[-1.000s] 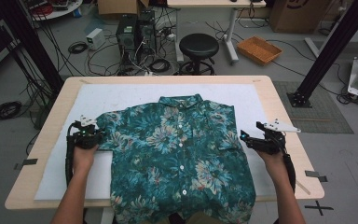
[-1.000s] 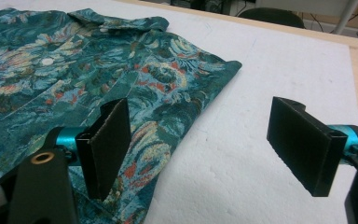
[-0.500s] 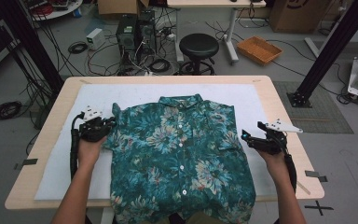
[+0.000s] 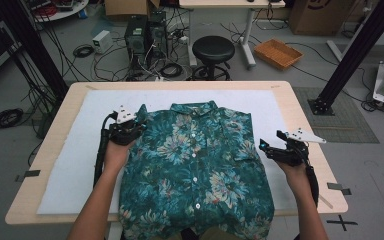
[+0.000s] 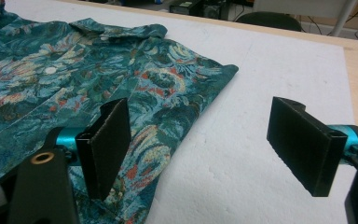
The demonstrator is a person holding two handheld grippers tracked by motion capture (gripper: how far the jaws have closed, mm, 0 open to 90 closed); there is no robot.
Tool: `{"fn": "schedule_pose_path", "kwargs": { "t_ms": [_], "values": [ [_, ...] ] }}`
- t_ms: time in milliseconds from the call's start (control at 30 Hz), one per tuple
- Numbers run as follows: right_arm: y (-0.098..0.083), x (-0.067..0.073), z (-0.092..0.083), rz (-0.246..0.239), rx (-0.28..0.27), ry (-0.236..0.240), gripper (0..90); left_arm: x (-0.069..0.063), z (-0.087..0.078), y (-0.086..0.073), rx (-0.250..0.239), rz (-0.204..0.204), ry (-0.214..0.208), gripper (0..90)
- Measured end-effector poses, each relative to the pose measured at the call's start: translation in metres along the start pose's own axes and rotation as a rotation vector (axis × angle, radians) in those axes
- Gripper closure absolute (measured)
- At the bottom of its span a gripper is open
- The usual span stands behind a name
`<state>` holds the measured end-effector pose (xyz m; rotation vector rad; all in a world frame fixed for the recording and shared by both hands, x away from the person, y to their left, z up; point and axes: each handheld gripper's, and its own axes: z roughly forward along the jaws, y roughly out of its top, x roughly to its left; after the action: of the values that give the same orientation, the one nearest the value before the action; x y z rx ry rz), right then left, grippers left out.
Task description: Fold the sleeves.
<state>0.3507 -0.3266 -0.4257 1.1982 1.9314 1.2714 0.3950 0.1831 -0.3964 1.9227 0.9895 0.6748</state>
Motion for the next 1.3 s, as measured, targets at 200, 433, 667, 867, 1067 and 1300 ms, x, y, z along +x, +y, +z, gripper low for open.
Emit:
{"fn": "schedule_pose_path", "kwargs": {
  "t_ms": [200,433,667,867,1067,1300],
  "values": [
    [0.000,-0.001,-0.001,-0.001,-0.001,-0.001,21.8,-0.015,0.013,0.002,0.044,0.037,-0.029,65.3],
    [0.000,-0.001,-0.001,0.000,0.002,-0.004,21.8,-0.004,0.001,0.000,-0.031,-0.027,0.056,44.6],
    [0.000,0.000,0.001,-0.005,0.004,0.000,21.8,0.013,-0.010,-0.018,-0.057,-0.101,0.066,29.8],
    [0.001,0.001,0.002,-0.019,0.004,0.009,21.7,0.021,-0.015,-0.030,-0.087,-0.138,0.040,26.0],
    [0.000,0.000,0.003,-0.013,0.008,0.001,21.7,0.029,-0.020,-0.039,-0.122,-0.179,0.020,26.0],
    [-0.001,0.000,0.003,-0.013,0.017,-0.004,21.7,0.033,-0.024,-0.046,-0.137,-0.203,0.023,26.0]
  ]
}}
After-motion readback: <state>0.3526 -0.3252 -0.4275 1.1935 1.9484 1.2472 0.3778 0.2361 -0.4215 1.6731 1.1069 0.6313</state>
